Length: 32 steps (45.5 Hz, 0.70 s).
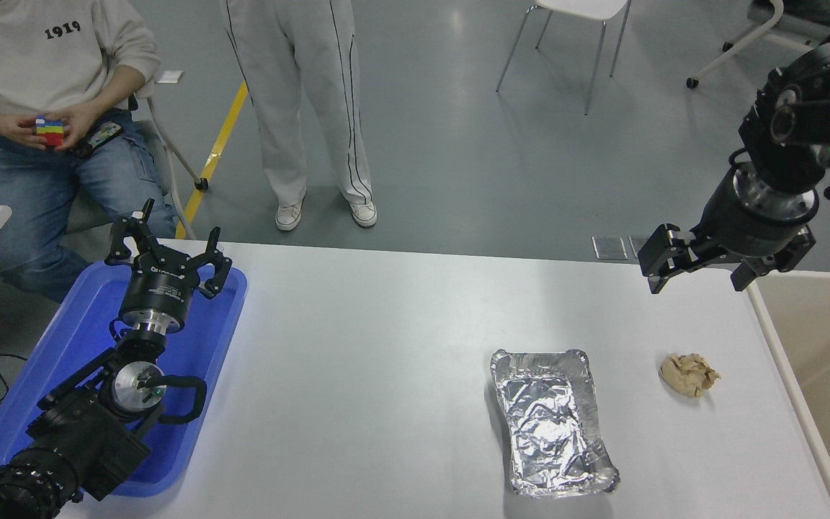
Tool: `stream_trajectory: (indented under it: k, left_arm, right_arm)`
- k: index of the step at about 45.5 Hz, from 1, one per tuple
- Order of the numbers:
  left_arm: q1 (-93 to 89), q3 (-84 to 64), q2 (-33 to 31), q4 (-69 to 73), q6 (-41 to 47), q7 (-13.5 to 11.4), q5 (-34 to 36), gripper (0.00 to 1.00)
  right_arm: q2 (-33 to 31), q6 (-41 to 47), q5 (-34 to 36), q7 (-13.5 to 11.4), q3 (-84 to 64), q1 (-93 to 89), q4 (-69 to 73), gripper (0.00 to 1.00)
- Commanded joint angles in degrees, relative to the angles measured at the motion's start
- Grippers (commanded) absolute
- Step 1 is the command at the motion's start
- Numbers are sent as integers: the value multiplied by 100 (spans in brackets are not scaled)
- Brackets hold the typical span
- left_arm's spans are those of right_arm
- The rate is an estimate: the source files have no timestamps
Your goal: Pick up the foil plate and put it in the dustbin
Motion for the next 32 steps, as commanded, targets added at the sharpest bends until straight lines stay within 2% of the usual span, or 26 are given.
stream_trajectory:
  k: [1,18,32]
  left_arm:
    - [0,0,0,1,0,-7,-1,100]
    - [0,0,0,1,0,-7,-1,100]
    - [0,0,0,1,0,2,-1,100]
  right_arm:
    - [-47,1,-27,0,515,-691,12,92]
    - [-38,1,-53,0,1033,-1816,4,90]
    - [41,-1958,-71,0,1438,-2774,-5,90]
